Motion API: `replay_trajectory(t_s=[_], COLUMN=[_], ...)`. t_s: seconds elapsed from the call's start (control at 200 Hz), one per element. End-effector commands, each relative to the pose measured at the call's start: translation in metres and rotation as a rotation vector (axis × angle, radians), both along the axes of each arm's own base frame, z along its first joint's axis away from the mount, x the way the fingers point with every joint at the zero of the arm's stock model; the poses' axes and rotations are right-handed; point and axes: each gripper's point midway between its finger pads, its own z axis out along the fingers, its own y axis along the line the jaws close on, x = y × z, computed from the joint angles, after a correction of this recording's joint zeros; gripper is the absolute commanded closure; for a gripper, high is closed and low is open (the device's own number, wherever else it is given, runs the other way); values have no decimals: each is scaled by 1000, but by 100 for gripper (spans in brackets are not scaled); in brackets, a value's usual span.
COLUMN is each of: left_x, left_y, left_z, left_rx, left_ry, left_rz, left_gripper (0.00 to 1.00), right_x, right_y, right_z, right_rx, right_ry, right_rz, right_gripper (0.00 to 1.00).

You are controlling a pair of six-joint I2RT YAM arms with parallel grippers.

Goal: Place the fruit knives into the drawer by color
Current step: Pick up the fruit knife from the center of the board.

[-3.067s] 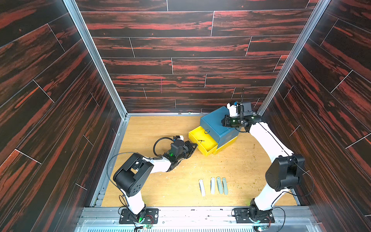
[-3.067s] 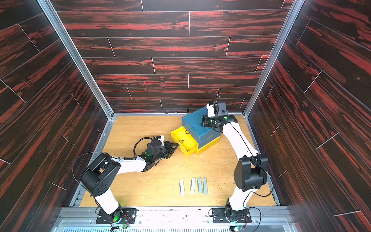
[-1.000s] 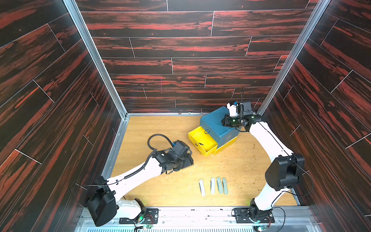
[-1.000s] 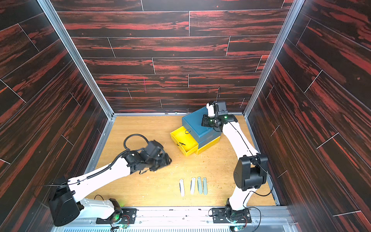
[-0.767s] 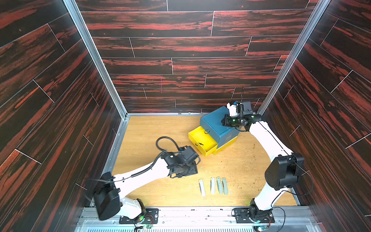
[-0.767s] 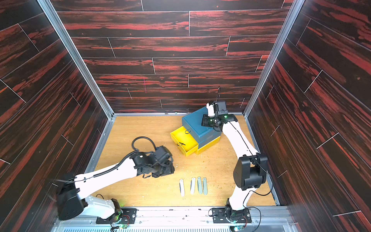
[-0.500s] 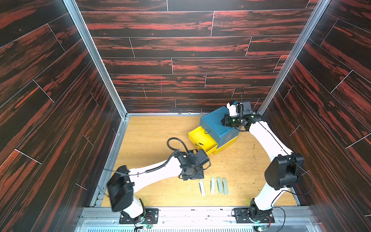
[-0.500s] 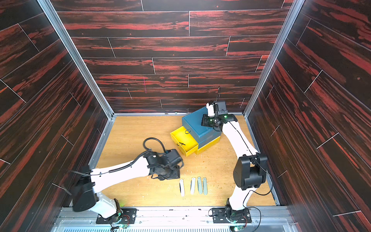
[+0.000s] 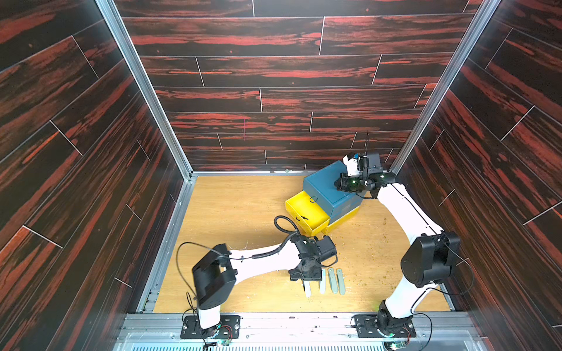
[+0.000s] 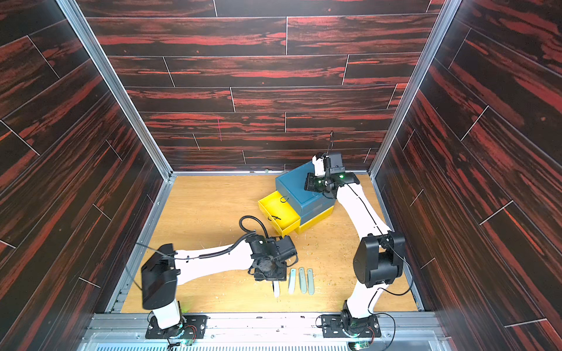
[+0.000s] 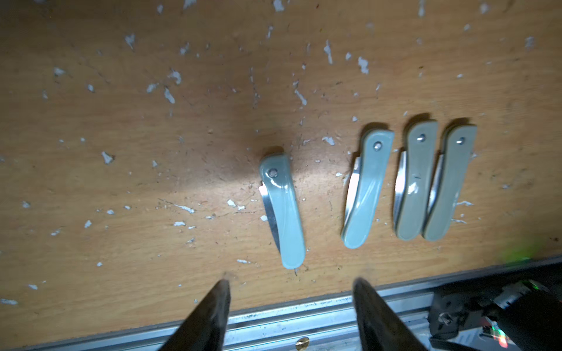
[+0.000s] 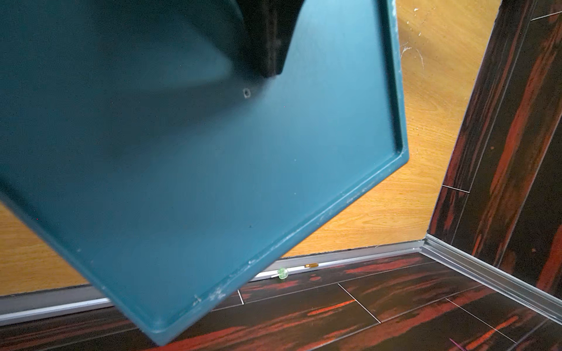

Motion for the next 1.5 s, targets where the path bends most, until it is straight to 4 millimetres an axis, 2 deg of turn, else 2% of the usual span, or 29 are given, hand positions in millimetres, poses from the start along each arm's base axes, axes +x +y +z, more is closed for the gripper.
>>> replay_trajectory(t_s=[0.0,0.13,0.406,0.581,0.787,1.087,1.207,1.493], left_x=[-8,-11,-21,-19,-20,-22,-23,-25], left_y=[11,13,4,-2,5,8,7,7], left_z=[-4,-14,-42,-48,-52,-59,-63,-74], left_rx=[57,83,75,72,93,117,124,125], left_ry=[48,75,165,176,189,223,241,274], left_rz=[41,63,110,125,156,165,163,162], left_gripper=[32,32,33,33,35,38,42,43], right_x=[-36,-35,-35,-36,-37,-36,-36,-35], right_y=[-7,-6,-4,-3,-3,-3,-4,-3], right_z=[-69,-69,-71,-75,-76,-70,-66,-62], right_rx=[-69,-64,-50,-50,-53,-52,-51,-48], right_ry=[272,270,273,281,279,266,256,249], right_rz=[-2,-1,7,14,19,21,19,21], right_gripper=[97,97,97,96,97,97,97,97])
